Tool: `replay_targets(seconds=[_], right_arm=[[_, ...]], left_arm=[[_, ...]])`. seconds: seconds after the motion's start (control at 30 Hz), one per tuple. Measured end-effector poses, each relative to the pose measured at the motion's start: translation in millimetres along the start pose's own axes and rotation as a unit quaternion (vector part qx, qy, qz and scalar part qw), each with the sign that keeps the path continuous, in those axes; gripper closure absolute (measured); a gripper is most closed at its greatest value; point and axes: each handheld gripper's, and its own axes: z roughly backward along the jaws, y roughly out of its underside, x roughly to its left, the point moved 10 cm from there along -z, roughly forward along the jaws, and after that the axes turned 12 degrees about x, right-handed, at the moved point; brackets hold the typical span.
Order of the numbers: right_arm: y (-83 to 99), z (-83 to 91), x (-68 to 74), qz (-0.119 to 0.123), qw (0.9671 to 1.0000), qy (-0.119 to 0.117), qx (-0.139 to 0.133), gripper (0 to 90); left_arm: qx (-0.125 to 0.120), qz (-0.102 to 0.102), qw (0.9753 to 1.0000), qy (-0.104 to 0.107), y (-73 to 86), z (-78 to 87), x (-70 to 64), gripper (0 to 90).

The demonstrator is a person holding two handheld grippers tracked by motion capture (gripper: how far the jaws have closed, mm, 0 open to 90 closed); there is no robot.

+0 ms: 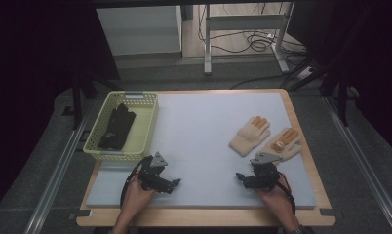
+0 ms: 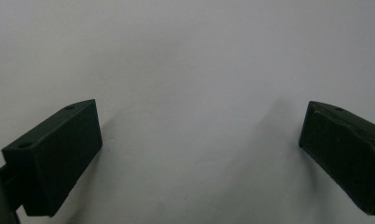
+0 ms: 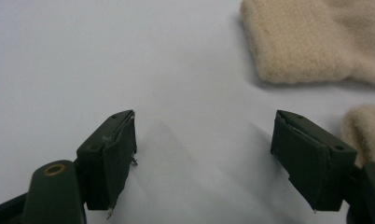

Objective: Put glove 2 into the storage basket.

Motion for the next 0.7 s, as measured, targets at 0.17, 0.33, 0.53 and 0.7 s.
replay_targets(seconds=[0.17, 0.33, 0.53, 0.7], right_arm=[[0.0, 0.0, 0.0, 0.0, 1.0, 0.0, 0.0, 21.9], [0.2, -0.4, -1.7, -0.005, 1.0, 0.006, 0.002, 18.0], [0.1, -0.1, -2.9, -0.013, 0.9999, 0.005, 0.004, 18.8], [-1.0, 1.8, -5.3, -0.021, 0.9998, 0.003, 0.006, 21.5]], left_arm=[[-0.003, 0.001, 1.0, 0.0, 0.0, 0.2, 0.1, 0.0], [-0.004, 0.001, 1.0, -0.001, 0.4, -0.1, -0.1, 0.0], [-0.004, 0.0, 1.0, -0.001, 0.4, -0.3, -0.1, 0.0], [-0.005, 0.001, 1.0, -0.001, 0.4, -0.3, -0.1, 0.0]])
